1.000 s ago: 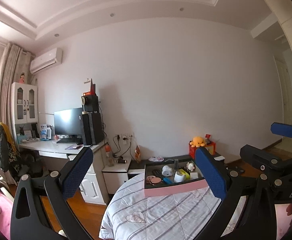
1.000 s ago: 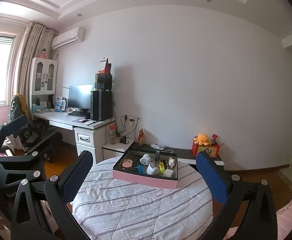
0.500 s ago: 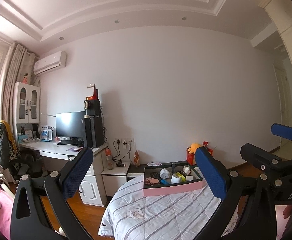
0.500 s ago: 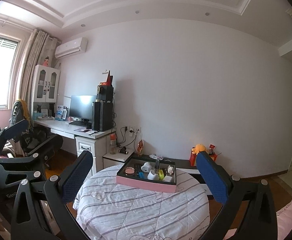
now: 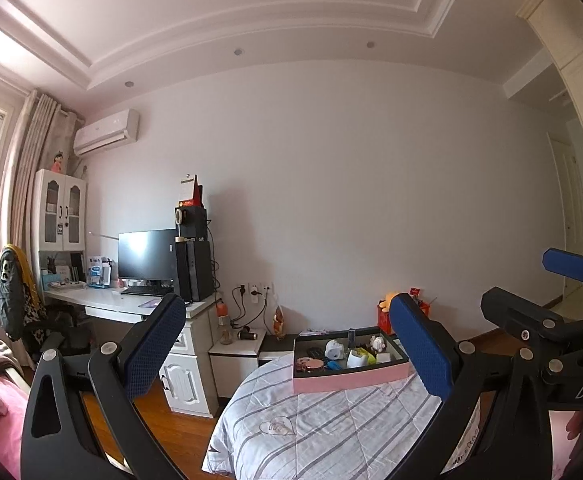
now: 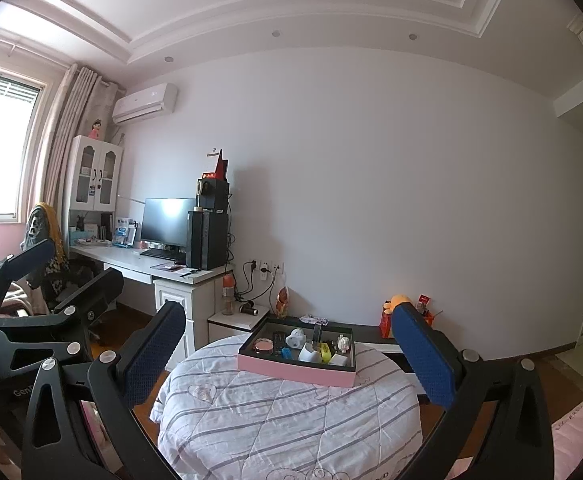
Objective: Organize rigid objects
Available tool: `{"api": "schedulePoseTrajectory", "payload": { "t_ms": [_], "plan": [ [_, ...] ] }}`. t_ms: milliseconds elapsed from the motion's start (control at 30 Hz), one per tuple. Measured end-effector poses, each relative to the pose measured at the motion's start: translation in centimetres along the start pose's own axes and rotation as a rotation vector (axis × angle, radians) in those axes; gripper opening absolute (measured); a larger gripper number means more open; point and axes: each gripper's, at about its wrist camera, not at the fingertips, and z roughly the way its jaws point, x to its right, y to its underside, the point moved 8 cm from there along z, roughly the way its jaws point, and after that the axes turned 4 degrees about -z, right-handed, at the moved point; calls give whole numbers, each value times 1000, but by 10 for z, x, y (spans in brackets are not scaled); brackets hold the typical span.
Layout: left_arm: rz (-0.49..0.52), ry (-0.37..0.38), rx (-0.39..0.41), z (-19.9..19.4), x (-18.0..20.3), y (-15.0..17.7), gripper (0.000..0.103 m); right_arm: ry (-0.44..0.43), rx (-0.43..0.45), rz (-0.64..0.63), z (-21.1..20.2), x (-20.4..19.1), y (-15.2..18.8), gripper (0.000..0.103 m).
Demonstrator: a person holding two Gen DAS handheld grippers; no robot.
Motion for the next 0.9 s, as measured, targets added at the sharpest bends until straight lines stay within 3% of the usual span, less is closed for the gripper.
{"api": "schedulePoseTrajectory", "payload": {
  "t_ms": [900],
  "plan": [
    [20,18,-77,21,9,14,103,46,-36,1,6,11,12,103]
  ]
}}
